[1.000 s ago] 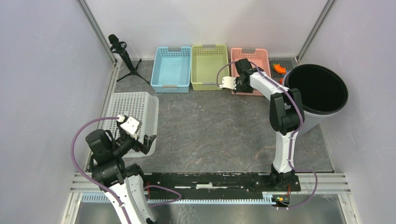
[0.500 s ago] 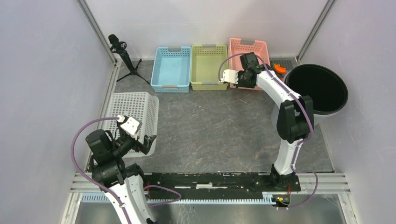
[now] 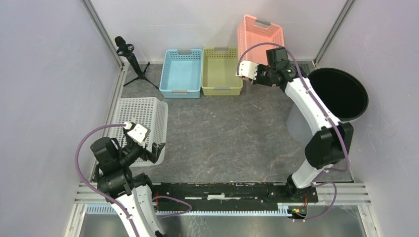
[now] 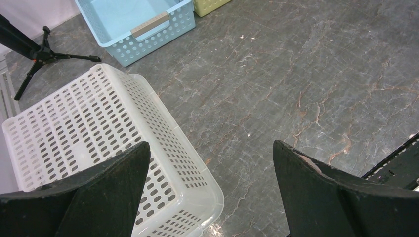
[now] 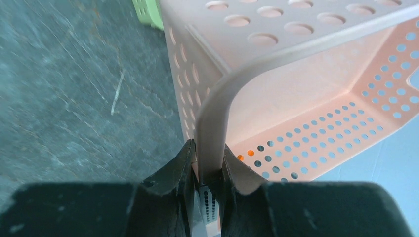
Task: Turn the large container upside down
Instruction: Pick up the container from the center of the board, then place the container at the center of the board.
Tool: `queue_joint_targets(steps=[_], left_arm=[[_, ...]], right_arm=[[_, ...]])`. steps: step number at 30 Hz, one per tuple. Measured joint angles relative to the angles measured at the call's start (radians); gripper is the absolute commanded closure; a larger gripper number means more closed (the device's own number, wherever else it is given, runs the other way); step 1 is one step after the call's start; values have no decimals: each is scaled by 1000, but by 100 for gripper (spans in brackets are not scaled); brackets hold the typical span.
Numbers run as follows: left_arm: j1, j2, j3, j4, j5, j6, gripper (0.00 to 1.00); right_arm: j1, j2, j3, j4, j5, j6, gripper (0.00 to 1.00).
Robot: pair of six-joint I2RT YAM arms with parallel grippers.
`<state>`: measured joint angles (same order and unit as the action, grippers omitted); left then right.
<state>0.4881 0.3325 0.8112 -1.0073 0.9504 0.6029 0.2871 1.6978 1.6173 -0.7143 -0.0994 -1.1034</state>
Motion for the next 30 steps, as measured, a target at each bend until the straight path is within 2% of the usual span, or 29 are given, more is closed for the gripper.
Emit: queue_joint_targets(steps=[10,17,21,27,30], left_arm=[[2,-2,0,0,0,0,0],[2,-2,0,0,0,0,0],[2,-2,0,0,0,0,0],[2,-2,0,0,0,0,0],[2,-2,0,0,0,0,0]], right_arm=[[24,-319,-107,4,-376,208,100],[73,-510,-294,132,-702,493,100],[90,-603,-447,328,-866,752,100],[106,-699,-726,858,-1054,1263,100],[112,-708,-836,1057,-1098,1442,100]])
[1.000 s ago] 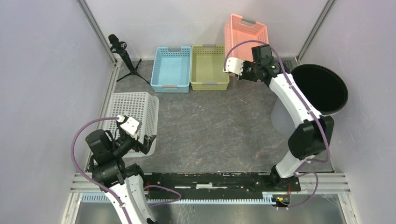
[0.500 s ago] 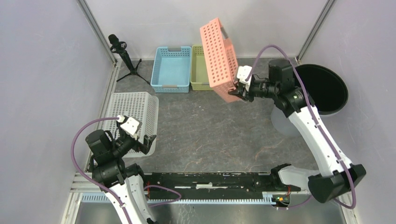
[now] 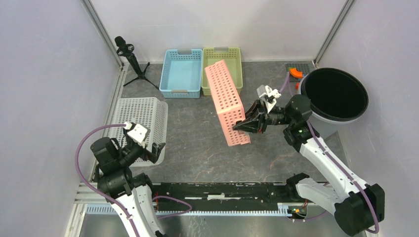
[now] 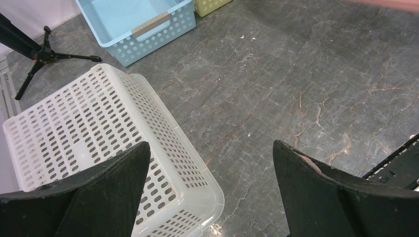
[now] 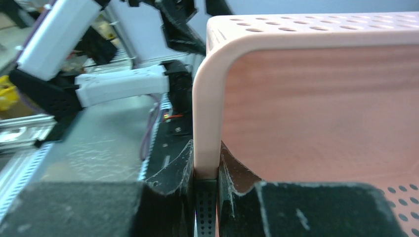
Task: Turn the large container upside down
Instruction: Place the container at the center of the board.
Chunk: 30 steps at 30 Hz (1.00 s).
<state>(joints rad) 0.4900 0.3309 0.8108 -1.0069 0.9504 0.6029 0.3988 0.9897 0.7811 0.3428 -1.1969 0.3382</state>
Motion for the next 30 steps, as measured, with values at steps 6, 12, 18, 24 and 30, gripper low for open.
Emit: queue_joint_targets(steps=[6,12,18,24,30], left_arm=[[0,0,0,0,0,0,0],[1,0,0,0,0,0,0],[3,0,0,0,-2,0,0],[3,2,0,6,-3,0,0],[3,10,0,7,-4,0,0]], right_arm=[[23,5,-106,148,-44,143,100],[48,5,-167,212,-37,168,100],[80,8,-240,225,-48,166,100],[127,0,-295,307,-111,182,100],[162,-59,-307,298,-150,126,100]])
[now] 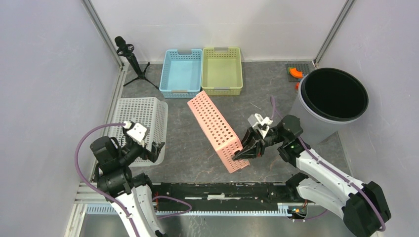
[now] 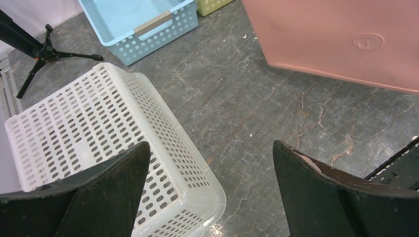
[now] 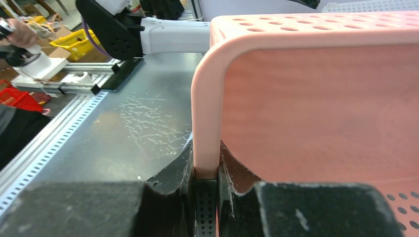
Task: Turn the large container upside down
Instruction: Place the container at the center of the board.
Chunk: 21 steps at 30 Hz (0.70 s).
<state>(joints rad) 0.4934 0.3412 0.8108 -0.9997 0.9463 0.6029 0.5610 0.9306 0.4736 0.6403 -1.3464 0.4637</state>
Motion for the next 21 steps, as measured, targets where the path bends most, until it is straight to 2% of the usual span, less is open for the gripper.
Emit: queue_joint_targets(steps=[10,21], left_arm=[[0,1,0,2,-2,0,0],[9,1,0,3,-2,0,0]], right_arm=[[0,40,1,-403,124,-431,91],[7,96,78,-656,342,-734,70]])
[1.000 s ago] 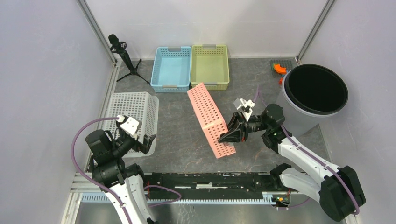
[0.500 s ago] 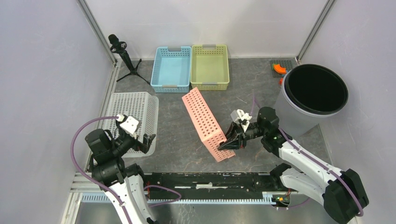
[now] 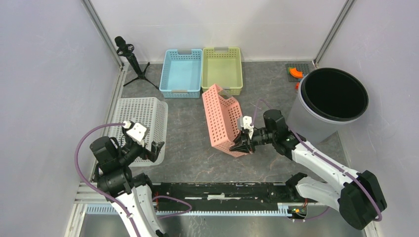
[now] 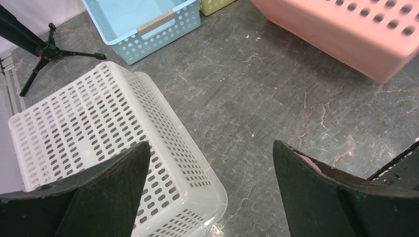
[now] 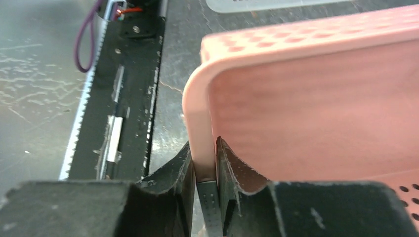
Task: Turn the large container upside down
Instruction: Place the container at the center of the board.
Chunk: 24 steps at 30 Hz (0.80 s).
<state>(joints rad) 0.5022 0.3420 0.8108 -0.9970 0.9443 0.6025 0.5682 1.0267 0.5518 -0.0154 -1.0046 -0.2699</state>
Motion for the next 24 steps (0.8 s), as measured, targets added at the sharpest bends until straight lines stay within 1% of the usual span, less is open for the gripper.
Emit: queue_joint_targets(steps=[4,15,17,20,22,24], left_arm=[[1,0,0,0,0,0,0],[1,-6,0,0,0,0,0],[1,-6,0,0,0,0,0],[1,-9,0,0,0,0,0],[1,-9,-1,0,0,0,0],[1,-9,-1,0,0,0,0]], right_arm=[[7,14,22,-74,91,-74,63],[66,2,29,-197,344,-234,55],[87,2,51,-249,387,-282,54],[118,-6,93,-310,453,-367,48],[135,-31,103,-335,497,-421,44],[152,-70,102,-362,545,-481,42]])
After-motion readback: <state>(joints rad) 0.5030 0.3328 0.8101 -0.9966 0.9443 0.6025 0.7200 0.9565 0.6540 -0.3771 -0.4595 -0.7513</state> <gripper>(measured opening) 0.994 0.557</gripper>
